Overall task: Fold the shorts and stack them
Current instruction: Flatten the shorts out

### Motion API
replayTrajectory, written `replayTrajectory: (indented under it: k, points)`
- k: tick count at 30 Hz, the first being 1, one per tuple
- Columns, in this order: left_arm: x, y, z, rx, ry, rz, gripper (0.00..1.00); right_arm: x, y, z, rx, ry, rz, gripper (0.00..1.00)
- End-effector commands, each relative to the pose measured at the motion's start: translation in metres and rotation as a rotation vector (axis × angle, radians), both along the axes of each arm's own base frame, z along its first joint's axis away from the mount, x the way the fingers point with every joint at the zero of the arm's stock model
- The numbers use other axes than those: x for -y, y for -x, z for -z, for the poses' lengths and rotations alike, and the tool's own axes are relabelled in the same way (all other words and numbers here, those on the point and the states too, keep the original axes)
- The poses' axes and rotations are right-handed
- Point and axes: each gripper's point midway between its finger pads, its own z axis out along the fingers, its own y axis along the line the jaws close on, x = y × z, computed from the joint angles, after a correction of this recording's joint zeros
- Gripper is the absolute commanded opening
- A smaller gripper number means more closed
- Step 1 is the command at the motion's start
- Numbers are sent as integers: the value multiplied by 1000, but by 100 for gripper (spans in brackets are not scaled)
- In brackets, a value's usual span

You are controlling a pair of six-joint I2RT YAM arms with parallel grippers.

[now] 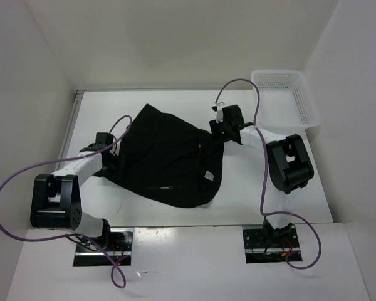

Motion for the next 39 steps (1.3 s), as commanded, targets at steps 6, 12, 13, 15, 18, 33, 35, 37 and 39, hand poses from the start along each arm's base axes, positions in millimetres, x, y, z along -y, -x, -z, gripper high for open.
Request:
replayTrajectory:
  k: [6,12,13,15,18,33,35,37,39]
  points:
    - [6,-18,-10,57,41,14,82,-2,25,5,-75,-73,33,43]
    - [8,-18,-11,77,51,18,82,-1,31,9,-92,-82,49,10]
    - [10,-18,-10,77,60,23,82,-1,30,5,-84,-85,48,5]
    - [10,-19,-15,95,60,23,82,-1,30,5,-80,-79,41,1]
    - [10,-20,-18,104,60,24,82,2,28,1,-52,-49,17,0]
    - [12,-22,-21,107,68,27,82,3,27,-3,-23,-19,-36,0]
    - [13,-22,-20,108,77,31,83,3,27,-3,-23,-19,-36,0]
    - [13,-22,-20,108,77,31,83,4,27,-3,-20,-14,-42,0]
    - [13,-22,-20,108,77,31,83,2,27,-3,-22,-20,-49,0]
